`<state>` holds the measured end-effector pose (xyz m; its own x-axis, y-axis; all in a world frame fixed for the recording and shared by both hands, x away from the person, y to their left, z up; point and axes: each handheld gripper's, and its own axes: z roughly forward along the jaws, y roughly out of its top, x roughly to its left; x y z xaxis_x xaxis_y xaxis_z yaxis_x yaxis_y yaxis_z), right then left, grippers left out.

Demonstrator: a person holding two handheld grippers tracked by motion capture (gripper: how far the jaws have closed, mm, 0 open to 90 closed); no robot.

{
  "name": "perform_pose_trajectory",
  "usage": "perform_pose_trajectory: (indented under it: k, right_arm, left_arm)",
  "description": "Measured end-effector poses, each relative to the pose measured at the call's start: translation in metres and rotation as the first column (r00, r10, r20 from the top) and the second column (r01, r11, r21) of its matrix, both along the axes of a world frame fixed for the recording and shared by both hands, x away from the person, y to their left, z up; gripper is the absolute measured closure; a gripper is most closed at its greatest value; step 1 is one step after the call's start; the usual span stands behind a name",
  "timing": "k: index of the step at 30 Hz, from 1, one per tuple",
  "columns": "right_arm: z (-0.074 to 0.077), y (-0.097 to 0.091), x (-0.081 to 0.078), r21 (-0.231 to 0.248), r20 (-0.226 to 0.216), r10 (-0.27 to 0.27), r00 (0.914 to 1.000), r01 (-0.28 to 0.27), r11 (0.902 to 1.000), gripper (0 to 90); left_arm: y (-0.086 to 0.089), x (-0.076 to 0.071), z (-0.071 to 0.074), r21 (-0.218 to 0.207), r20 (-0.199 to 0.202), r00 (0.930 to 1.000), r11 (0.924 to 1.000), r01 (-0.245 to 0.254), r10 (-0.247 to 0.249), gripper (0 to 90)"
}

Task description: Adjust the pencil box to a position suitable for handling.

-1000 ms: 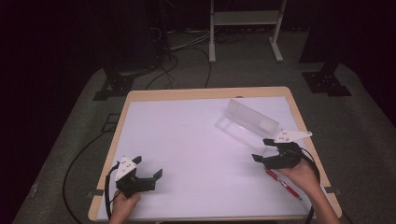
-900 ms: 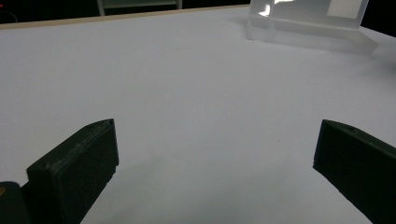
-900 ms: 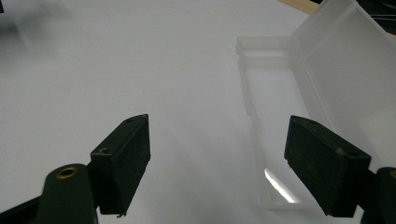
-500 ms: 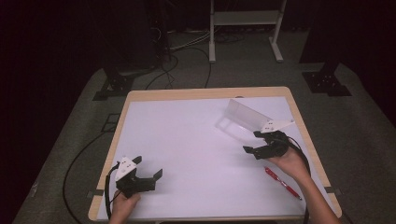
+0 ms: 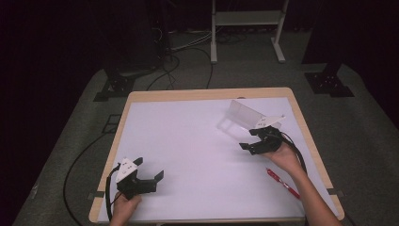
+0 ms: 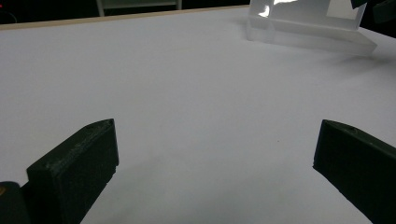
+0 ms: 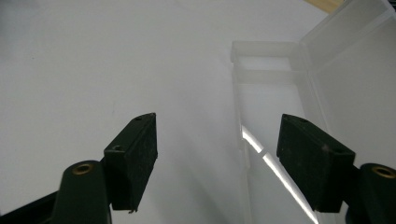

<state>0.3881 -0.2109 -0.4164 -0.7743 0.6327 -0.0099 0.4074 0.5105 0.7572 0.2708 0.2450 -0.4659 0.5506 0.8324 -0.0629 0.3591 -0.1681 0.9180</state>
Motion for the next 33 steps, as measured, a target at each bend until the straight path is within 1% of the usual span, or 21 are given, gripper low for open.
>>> perform_pose_trajectory:
  k: [1,2,4,7,11,15,16,17,18,20,22,23,24,26,27,28,29,30,31,33]
  right_arm:
    - [0.0,0.0,0.0,0.0,0.0,0.0,1.0,0.0,1.0,28.3]
    - [-0.002,0.002,0.003,-0.008,-0.009,0.001,1.0,-0.001,1.0,28.4]
    - [-0.004,0.004,0.006,-0.016,-0.01,0.003,0.9999,-0.004,0.9999,29.4]
    - [-0.007,0.006,0.009,-0.019,-0.016,0.004,0.9999,-0.004,0.9998,30.4]
    - [-0.014,0.007,0.016,-0.035,-0.032,-0.007,0.9995,0.006,0.9994,31.6]
    - [-0.018,0.007,0.021,-0.036,-0.045,-0.018,0.9988,0.016,0.9992,32.3]
    - [-0.021,0.006,0.023,-0.037,-0.057,-0.026,0.998,0.024,0.999,33.5]
    - [-0.021,0.006,0.023,-0.037,-0.057,-0.026,0.998,0.024,0.999,33.5]
    - [-0.024,0.006,0.025,-0.036,-0.071,-0.032,0.9969,0.029,0.9989,34.3]
    - [-0.027,0.007,0.026,-0.046,-0.077,-0.039,0.9963,0.036,0.9983,35.1]
    - [-0.029,0.007,0.028,-0.045,-0.08,-0.044,0.9958,0.041,0.9981,37.5]
    - [-0.03,0.007,0.029,-0.05,-0.071,-0.047,0.9963,0.043,0.9978,39.1]
    - [-0.031,0.008,0.029,-0.053,-0.074,-0.057,0.9957,0.053,0.9972,40.7]
    - [-0.032,0.008,0.03,-0.056,-0.077,-0.052,0.9957,0.048,0.9973,44.7]
    - [-0.032,0.008,0.03,-0.056,-0.077,-0.052,0.9957,0.048,0.9973,44.7]
    - [-0.034,0.008,0.03,-0.062,-0.076,-0.055,0.9956,0.05,0.9968,47.9]
    - [-0.034,0.008,0.03,-0.062,-0.076,-0.055,0.9956,0.05,0.9968,47.9]
    - [-0.035,0.009,0.031,-0.063,-0.085,-0.059,0.9947,0.054,0.9966,50.8]
    - [-0.036,0.008,0.032,-0.068,-0.077,-0.055,0.9955,0.05,0.9965,52.2]
    - [-0.036,0.008,0.032,-0.069,-0.076,-0.055,0.9956,0.05,0.9964,55.4]
  left_arm:
    - [0.0,0.0,0.0,0.0,0.0,1.0,1.0,0.0,0.0,0.0]
    - [0.0,0.0,0.0,0.0,0.0,1.0,1.0,0.0,0.0,0.0]
    - [0.0,0.0,0.0,0.0,0.0,1.0,1.0,0.001,-0.001,0.0]
    - [0.0,0.0,0.0,-0.001,0.0,1.0,1.0,0.001,-0.001,0.0]
    - [0.0,0.0,0.0,0.0,0.0,1.0,1.0,0.001,-0.001,0.0]
    - [0.0,0.0,0.0,-0.003,0.001,1.0,1.0,0.001,-0.001,0.0]
    - [0.0,0.0,0.0,-0.001,0.0,1.0,1.0,0.002,-0.002,0.0]
    - [0.0,0.0,0.0,-0.001,0.0,1.0,1.0,0.002,-0.002,0.0]
    - [0.0,0.0,0.0,-0.001,0.0,1.0,1.0,0.003,-0.003,0.0]
    - [0.0,0.0,0.0,-0.002,0.003,1.0,1.0,0.003,-0.003,0.0]
    - [0.0,0.0,0.0,0.001,0.002,1.0,1.0,0.004,-0.004,0.0]
    - [0.0,0.0,0.0,0.001,0.002,1.0,1.0,0.004,-0.004,0.0]
    - [0.0,0.0,0.0,-0.001,0.003,1.0,1.0,0.004,-0.004,0.0]
    - [0.0,0.0,0.0,-0.001,0.002,1.0,1.0,0.004,-0.004,0.0]
    - [0.0,0.0,0.0,-0.001,0.002,1.0,1.0,0.004,-0.004,0.0]
    - [0.0,0.0,0.0,-0.001,0.003,1.0,1.0,0.004,-0.004,0.0]
    - [0.0,0.0,0.0,-0.001,0.003,1.0,1.0,0.004,-0.004,0.0]
    - [0.0,0.0,0.0,0.001,0.002,1.0,1.0,0.004,-0.004,0.0]
    - [0.0,0.0,0.0,0.001,0.002,1.0,1.0,0.004,-0.004,0.0]
    - [0.0,0.0,0.0,0.0,0.002,1.0,1.0,0.004,-0.004,0.0]
